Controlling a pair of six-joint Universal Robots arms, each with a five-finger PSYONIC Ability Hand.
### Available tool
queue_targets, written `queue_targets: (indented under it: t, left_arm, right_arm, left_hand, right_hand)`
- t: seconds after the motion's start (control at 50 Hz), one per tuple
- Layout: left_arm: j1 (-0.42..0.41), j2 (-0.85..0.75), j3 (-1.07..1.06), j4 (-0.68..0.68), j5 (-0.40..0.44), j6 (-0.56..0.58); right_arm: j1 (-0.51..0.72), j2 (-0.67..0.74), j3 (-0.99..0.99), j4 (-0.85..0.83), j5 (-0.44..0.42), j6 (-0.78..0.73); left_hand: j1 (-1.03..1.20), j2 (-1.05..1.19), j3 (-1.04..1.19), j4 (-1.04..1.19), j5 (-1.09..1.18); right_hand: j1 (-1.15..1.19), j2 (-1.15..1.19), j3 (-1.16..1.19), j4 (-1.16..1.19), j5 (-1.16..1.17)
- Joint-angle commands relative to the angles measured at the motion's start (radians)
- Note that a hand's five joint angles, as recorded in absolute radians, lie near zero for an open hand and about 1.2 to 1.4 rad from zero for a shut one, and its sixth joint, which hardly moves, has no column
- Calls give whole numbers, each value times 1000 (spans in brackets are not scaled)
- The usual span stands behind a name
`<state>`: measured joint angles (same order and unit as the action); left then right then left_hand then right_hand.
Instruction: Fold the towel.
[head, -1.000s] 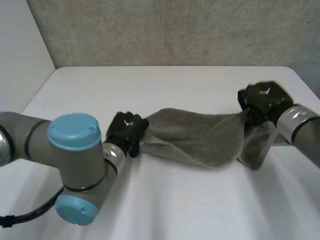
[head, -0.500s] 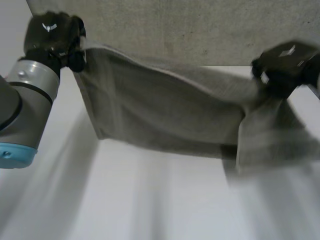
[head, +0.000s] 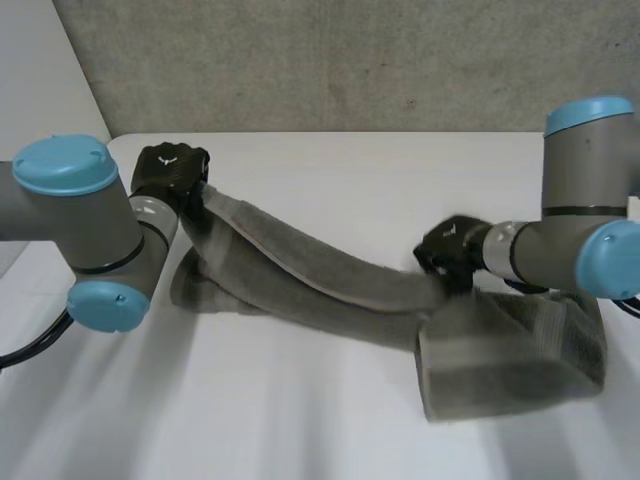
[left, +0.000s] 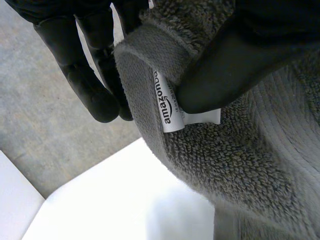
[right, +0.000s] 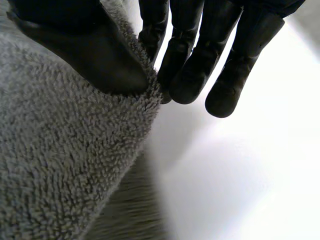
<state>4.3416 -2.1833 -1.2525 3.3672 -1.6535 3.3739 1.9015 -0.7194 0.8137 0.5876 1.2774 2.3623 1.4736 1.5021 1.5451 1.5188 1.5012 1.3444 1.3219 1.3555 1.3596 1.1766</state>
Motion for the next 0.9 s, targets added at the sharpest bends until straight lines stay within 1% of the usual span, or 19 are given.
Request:
queue_targets:
  t: [0.02, 0.04, 0.06, 0.08, 0.1, 0.14, 0.18, 0.22, 0.26, 0.32, 0.36, 0.42, 0.48, 0.62, 0.64, 0.68, 0.7, 0.74, 0.9]
  left_arm:
    - [-5, 25, 128, 29, -11, -24]
    - [-2, 64, 146, 61, -20, -42]
    - [-2, 65, 146, 61, -20, -42]
    - [1, 109, 157, 96, -28, -63]
    - [4, 150, 165, 122, -26, -86]
    - [4, 186, 168, 141, -16, -102]
    - [3, 219, 168, 149, 3, -108]
    - [4, 252, 166, 149, 26, -116]
    - [4, 287, 153, 150, 53, -117]
    - [4, 290, 143, 149, 54, -117]
    - [15, 286, 113, 146, 57, -117]
    - [50, 283, 55, 141, 63, -116]
    - [65, 275, 16, 139, 64, -116]
    - [85, 226, -155, 130, 96, -111]
    - [85, 226, -156, 130, 96, -111]
    - [105, 224, -200, 130, 104, -108]
    - [105, 224, -200, 130, 104, -108]
    - [122, 224, -223, 130, 104, -110]
    - [122, 217, -232, 130, 104, -110]
  right_arm:
    - [13, -168, 99, -615, 186, 60]
    - [11, -252, 151, -741, 200, 72]
    - [11, -253, 151, -743, 200, 72]
    - [11, -325, 189, -838, 197, 90]
    - [11, -325, 190, -839, 197, 91]
    - [10, -406, 226, -933, 169, 130]
    - [10, -429, 220, -918, 154, 150]
    - [11, -442, 203, -874, 134, 169]
    - [11, -443, 159, -736, 74, 192]
    - [10, -436, 136, -655, 42, 193]
    - [5, -401, 121, -516, -4, 187]
    - [-4, -367, 122, -416, -30, 164]
    - [-5, -357, 131, -379, -39, 143]
    - [-7, -266, 180, -134, -78, -95]
    - [-7, -265, 180, -134, -78, -95]
    - [-5, -220, 182, -13, -78, -165]
    - [-5, -219, 182, -12, -78, -166]
    - [-10, -177, 162, 90, -82, -186]
    - [-7, -94, 118, 113, -84, -179]
  left_hand:
    - [-77, -106, -149, -123, -279]
    - [-77, -106, -149, -123, -279]
    - [-77, -106, -149, -123, -279]
    - [-77, -106, -149, -123, -279]
    - [-77, -106, -149, -123, -279]
    - [-77, -106, -149, -123, -279]
    - [-77, -106, -149, -123, -279]
    - [-77, -106, -149, -123, -279]
    - [-77, -106, -149, -123, -279]
    - [-77, -106, -149, -123, -279]
    - [-77, -106, -149, -123, -279]
    - [-77, -106, -149, -123, -279]
    - [-77, -106, -149, -123, -279]
    - [-77, -106, -149, -123, -279]
    - [-77, -106, -149, -123, -279]
    - [-77, -106, -149, -123, -279]
    - [-77, -106, -149, -123, -279]
    - [-77, -106, -149, -123, -279]
    - [-77, -106, -149, -123, -279]
  right_hand:
    - [52, 74, 41, 37, 45]
    - [52, 74, 41, 37, 45]
    - [52, 74, 41, 37, 45]
    - [52, 74, 41, 37, 45]
    - [52, 74, 41, 37, 45]
    - [52, 74, 41, 37, 45]
    - [52, 74, 41, 37, 45]
    - [52, 74, 41, 37, 45]
    - [52, 74, 41, 37, 45]
    - [52, 74, 41, 37, 45]
    - [52, 74, 41, 37, 45]
    - [52, 74, 41, 37, 45]
    - [52, 74, 41, 37, 45]
    - [52, 74, 41, 37, 45]
    - [52, 74, 41, 37, 45]
    - [52, 74, 41, 37, 45]
    - [52, 74, 41, 37, 45]
    - [52, 74, 41, 37, 45]
    - [52, 74, 41, 37, 45]
